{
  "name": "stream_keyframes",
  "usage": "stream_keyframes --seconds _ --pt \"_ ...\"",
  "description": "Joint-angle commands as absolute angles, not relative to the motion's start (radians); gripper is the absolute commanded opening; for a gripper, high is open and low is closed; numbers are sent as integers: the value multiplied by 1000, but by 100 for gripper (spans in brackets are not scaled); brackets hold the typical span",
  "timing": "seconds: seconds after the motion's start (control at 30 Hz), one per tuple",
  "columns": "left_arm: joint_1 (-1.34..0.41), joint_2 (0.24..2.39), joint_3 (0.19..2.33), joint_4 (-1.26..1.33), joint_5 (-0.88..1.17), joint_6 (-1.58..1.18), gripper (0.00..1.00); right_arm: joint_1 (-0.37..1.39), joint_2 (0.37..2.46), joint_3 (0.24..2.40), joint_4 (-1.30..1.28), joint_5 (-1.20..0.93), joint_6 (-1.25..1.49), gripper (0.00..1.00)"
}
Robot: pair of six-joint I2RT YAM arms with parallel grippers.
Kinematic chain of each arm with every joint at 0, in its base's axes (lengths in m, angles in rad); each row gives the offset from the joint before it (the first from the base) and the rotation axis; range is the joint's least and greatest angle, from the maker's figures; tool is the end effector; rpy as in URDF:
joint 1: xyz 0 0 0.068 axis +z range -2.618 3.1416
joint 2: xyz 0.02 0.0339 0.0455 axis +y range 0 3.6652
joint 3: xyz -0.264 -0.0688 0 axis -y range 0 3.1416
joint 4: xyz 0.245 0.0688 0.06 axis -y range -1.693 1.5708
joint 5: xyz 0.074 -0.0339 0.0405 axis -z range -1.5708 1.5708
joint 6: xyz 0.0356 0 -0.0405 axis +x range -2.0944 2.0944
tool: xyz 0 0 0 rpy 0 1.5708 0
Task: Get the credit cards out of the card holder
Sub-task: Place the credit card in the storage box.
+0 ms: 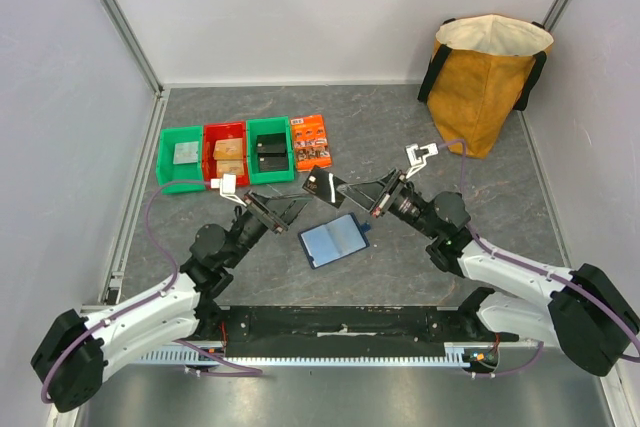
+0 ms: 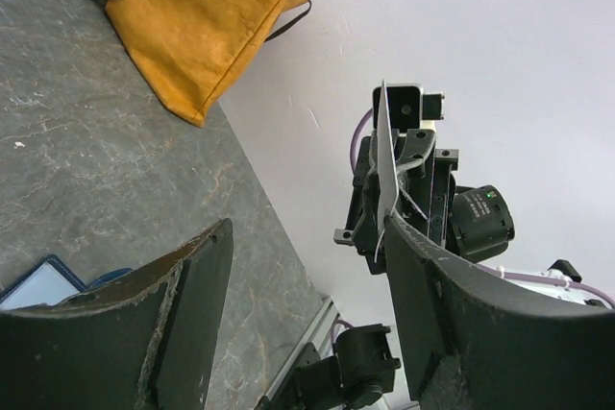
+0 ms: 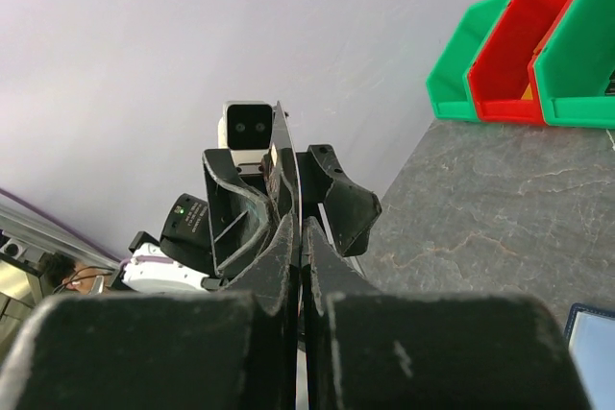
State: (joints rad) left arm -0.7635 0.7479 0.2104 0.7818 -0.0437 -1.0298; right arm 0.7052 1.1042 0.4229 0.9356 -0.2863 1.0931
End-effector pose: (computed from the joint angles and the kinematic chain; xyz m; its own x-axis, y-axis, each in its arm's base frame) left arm 0.1267 -0.1191 0.2457 -0.4759 -0.7299 -0.4906 0.4898 0.2434 -0.8372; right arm 0.1717 0.1593 0.2688 -0.6490 0.5663 -0.5080 -0.5517 0.1096 0.8268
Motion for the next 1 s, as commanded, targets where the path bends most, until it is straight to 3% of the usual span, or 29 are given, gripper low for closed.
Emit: stream_keyframes --seconds 0.0,0.53,0.9,0.97 --pt "-762 746 209 899 -49 -1094 70 712 1094 397 956 -238 1097 0" --pt "-765 844 209 933 -38 -1192 67 716 1135 394 1078 -236 1155 0" --pt "-773 936 238 1046 -31 -1212 47 755 1193 383 1141 -229 1173 0" --pt "-773 942 233 1060 -38 -1224 35 759 1200 383 1143 -227 1169 0"
